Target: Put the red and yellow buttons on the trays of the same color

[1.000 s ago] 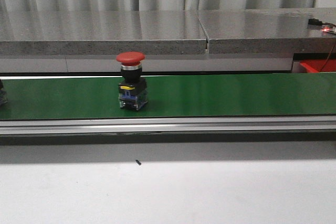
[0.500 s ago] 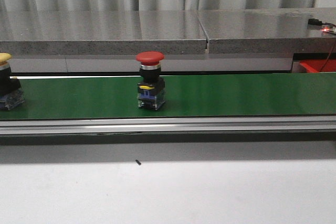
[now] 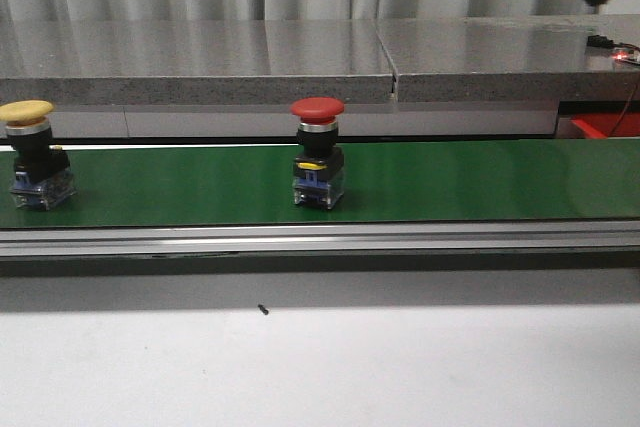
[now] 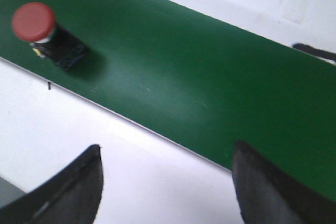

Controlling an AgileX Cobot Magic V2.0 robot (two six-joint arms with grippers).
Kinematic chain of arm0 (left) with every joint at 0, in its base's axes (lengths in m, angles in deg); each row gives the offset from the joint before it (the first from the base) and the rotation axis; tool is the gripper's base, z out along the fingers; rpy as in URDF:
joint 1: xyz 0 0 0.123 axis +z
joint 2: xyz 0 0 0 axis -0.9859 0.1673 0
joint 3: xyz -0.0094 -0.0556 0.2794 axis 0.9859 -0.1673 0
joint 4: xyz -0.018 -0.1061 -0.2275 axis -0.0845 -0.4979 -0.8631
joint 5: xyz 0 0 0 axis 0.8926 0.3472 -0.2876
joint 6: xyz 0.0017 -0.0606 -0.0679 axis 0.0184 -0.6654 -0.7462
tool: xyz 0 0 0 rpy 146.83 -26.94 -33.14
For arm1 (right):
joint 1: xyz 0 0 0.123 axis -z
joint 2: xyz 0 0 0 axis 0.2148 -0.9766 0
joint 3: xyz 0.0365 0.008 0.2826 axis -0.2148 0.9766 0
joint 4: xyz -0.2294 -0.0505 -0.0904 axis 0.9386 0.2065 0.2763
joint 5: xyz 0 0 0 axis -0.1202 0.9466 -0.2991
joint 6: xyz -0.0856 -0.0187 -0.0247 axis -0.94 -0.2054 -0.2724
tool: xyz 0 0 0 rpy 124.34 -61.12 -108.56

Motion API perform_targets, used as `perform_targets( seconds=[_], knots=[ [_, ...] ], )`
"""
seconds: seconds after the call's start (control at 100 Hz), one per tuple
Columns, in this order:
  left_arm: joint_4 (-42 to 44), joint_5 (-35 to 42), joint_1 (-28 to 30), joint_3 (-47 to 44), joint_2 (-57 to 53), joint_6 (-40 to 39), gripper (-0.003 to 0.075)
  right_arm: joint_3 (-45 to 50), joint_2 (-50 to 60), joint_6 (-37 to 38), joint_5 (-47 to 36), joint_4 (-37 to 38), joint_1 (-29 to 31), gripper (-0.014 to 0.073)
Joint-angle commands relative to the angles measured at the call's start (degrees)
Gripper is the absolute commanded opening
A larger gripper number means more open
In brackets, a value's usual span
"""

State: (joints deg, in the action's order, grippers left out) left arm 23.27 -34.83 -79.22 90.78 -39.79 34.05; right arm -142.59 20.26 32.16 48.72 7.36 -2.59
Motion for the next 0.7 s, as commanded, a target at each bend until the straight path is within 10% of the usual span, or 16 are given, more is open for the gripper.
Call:
perform_targets(
  seconds=[0.0,0.69],
  knots=[
    [-0.9,4.0,-0.3,1.6,0.3,-0.5,-0.002,-5.5,-2.8,-2.7,-0.4,-1.0,-2.8,0.0538],
    [-0.9,4.0,-0.3,1.6,0.3,-0.5,-0.002,-18.4,-26.9,-21.7,2.3,-6.8,-8.1,0.0538]
  ],
)
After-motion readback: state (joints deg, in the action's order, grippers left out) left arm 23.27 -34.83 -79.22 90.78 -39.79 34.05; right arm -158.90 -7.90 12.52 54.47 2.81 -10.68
